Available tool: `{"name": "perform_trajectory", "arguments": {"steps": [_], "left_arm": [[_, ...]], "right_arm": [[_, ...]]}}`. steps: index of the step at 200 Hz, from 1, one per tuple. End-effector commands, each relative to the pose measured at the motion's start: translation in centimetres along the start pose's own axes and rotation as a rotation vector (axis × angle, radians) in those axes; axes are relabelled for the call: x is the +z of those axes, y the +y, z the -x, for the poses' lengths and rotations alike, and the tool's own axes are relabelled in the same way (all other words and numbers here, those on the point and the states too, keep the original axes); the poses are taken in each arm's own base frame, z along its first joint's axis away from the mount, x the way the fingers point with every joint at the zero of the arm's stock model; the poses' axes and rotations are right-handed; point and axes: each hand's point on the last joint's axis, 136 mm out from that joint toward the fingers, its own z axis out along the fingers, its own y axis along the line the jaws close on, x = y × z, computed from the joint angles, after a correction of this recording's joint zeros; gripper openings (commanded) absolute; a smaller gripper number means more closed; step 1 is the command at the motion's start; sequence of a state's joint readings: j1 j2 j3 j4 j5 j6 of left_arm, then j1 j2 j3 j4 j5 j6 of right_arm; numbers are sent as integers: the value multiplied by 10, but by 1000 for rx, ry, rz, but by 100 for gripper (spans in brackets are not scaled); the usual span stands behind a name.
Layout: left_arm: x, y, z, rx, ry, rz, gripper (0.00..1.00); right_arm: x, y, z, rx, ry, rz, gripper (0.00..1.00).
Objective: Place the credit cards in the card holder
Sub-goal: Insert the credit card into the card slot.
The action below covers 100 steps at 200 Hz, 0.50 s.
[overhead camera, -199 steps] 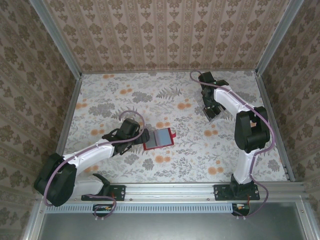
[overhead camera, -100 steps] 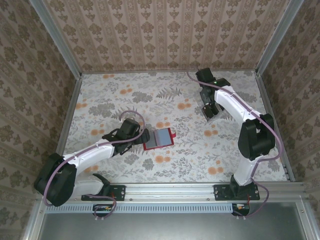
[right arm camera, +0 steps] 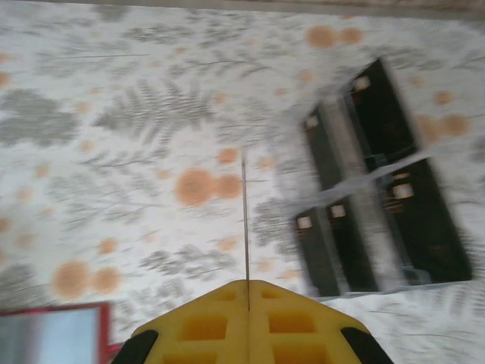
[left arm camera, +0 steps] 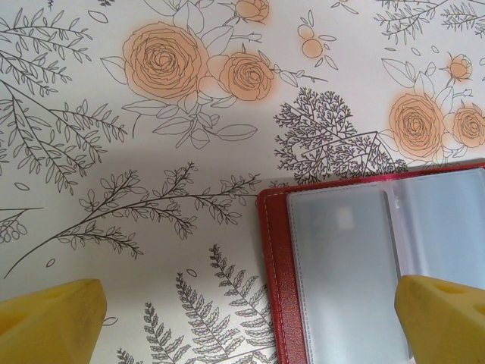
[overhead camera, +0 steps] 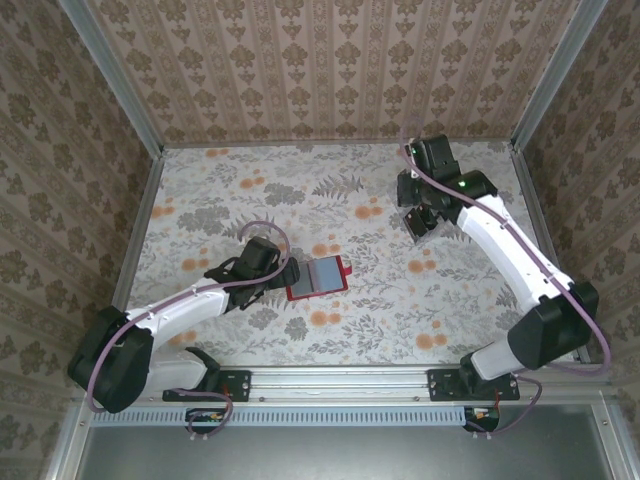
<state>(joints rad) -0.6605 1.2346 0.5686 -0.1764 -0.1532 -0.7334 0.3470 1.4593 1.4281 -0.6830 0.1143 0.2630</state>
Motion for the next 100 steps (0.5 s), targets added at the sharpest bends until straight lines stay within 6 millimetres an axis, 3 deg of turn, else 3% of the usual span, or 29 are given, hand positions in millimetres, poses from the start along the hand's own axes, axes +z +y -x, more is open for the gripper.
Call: {"name": "perform_trajectory", "arguments": {"steps": [1,14,57,100], "left_arm": [[-9,-9,13,1,-36,-19,100],[-9,-7,12,5,-32,-8,100],[-10,2,6,24,-14,29,100],[-8,8,-3,47,23,61,100]], "right_arm": [[4,50,-17,203,50,300,0],[5,71,-21,275,47,419,0],[14,131,-62,347,101,612,0],[33,158,-95,390,114,711,0]]}}
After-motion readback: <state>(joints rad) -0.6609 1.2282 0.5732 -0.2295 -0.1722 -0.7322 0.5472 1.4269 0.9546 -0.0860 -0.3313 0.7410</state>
